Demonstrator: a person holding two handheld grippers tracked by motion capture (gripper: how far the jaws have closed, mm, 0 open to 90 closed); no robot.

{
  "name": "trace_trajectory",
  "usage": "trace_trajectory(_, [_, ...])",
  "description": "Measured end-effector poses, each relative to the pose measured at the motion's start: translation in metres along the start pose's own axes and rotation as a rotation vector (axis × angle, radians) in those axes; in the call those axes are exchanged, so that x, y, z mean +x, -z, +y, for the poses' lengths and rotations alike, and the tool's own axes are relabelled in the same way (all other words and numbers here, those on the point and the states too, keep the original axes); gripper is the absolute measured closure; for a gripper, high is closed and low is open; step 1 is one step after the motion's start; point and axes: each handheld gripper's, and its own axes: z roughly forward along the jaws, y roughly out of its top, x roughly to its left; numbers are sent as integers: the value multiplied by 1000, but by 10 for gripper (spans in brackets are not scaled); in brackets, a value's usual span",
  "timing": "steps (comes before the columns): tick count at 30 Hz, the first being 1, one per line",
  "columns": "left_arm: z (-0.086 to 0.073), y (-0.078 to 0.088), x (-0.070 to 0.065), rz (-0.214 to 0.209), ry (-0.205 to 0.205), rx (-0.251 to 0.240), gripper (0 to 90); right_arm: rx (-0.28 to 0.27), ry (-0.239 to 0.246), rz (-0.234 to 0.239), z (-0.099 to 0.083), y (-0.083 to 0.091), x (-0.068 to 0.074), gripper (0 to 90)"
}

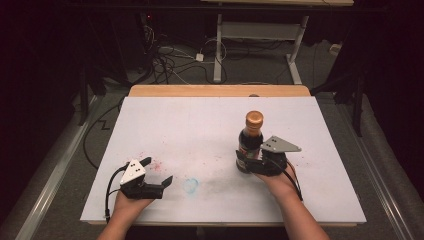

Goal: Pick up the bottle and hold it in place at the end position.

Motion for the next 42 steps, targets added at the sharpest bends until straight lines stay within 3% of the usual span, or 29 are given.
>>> trace_trajectory(10, [0,1,0,-3,6,-11,0,-4,-1,20,23,-45,2,317])
trace_trajectory(21, [-1,1,1,-10,4,-9,0,-13,-9,23,37,-77,3,317])
trace_trajectory(38, [-1,1,1,-14,4,-8,0,2,-24,36,30,-97,7,315])
trace_trajectory(42, [1,1,4,-33,43,-7,0,2,-6,40,29,-97,8,312])
